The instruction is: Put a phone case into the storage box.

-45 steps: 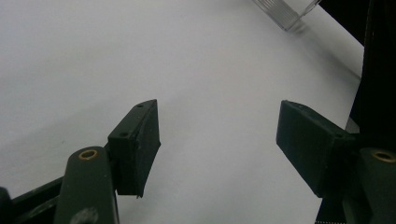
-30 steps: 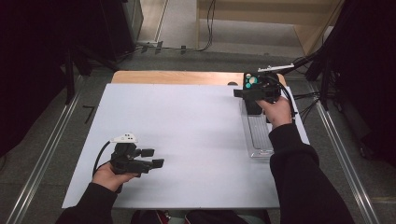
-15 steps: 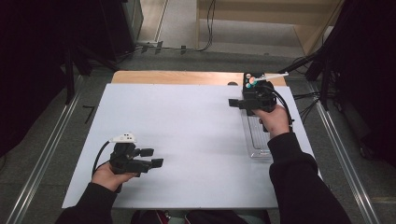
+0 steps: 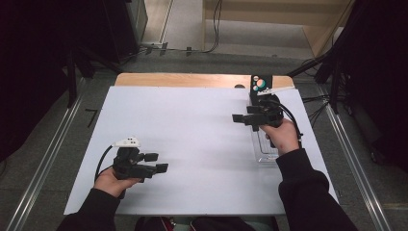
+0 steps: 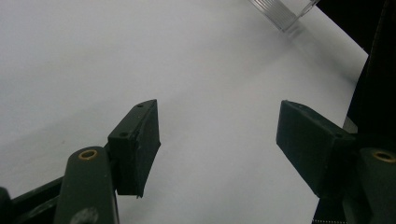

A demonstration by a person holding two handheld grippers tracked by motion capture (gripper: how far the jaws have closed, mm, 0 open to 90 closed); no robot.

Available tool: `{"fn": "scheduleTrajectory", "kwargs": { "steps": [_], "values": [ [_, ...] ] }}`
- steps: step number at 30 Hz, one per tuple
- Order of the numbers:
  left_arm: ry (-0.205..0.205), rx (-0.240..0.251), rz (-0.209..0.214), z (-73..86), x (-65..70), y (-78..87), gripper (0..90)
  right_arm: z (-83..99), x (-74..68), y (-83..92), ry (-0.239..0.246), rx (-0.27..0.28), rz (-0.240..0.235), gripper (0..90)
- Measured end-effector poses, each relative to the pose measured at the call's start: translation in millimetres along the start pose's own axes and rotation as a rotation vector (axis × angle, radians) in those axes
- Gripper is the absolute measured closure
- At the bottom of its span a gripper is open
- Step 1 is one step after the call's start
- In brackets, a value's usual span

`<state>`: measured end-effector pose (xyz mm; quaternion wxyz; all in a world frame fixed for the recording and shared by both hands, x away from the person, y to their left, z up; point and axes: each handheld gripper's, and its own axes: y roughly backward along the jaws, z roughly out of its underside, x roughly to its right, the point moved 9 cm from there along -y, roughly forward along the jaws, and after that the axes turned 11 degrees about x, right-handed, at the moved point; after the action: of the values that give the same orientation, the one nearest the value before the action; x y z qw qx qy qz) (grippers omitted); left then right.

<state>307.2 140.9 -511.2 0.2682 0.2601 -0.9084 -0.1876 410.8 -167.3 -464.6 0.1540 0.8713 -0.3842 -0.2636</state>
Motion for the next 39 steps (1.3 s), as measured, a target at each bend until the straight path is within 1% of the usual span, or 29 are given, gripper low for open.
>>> {"fn": "scheduleTrajectory", "kwargs": {
  "steps": [2,5,8,14,16,17,20,26,30,35,39],
  "values": [
    [0.001,0.001,0.002,-0.1,0.5,-0.4,30.3,3.3,-3.8,0.3,0.006,-0.003,-0.013,14.2],
    [-0.002,-0.002,0.004,-0.1,1.3,-0.6,30.3,7.6,-9.0,1.0,0.015,-0.006,-0.021,14.2],
    [-0.005,-0.005,0.009,0.1,1.5,-0.3,30.3,10.4,-15.0,4.1,0.016,-0.002,-0.034,14.4],
    [-0.007,-0.009,0.016,0.4,2.4,0.3,30.3,18.4,-24.7,11.5,0.040,-0.007,-0.047,14.4],
    [-0.003,-0.004,0.023,0.1,4.0,0.3,30.3,22.2,-27.1,13.5,0.041,-0.010,-0.054,14.5],
    [-0.007,-0.007,0.022,0.2,3.9,0.5,30.4,24.6,-28.9,14.6,0.032,-0.010,-0.063,14.5],
    [-0.010,-0.006,0.025,0.1,4.9,0.5,30.4,31.3,-31.6,16.5,0.035,-0.014,-0.073,14.5],
    [-0.020,-0.001,0.032,-0.4,6.8,1.0,30.3,48.5,-36.5,20.4,0.065,-0.040,-0.079,14.5],
    [-0.027,-0.003,0.036,-0.2,7.8,0.8,30.3,57.1,-40.8,22.1,0.073,-0.042,-0.094,14.5],
    [-0.031,-0.004,0.045,0.2,9.6,0.6,30.3,68.4,-44.9,25.0,0.103,-0.054,-0.106,14.5],
    [-0.040,-0.010,0.048,2.5,10.4,2.2,30.3,77.4,-46.1,27.9,0.117,-0.064,-0.112,14.5]
  ]
}}
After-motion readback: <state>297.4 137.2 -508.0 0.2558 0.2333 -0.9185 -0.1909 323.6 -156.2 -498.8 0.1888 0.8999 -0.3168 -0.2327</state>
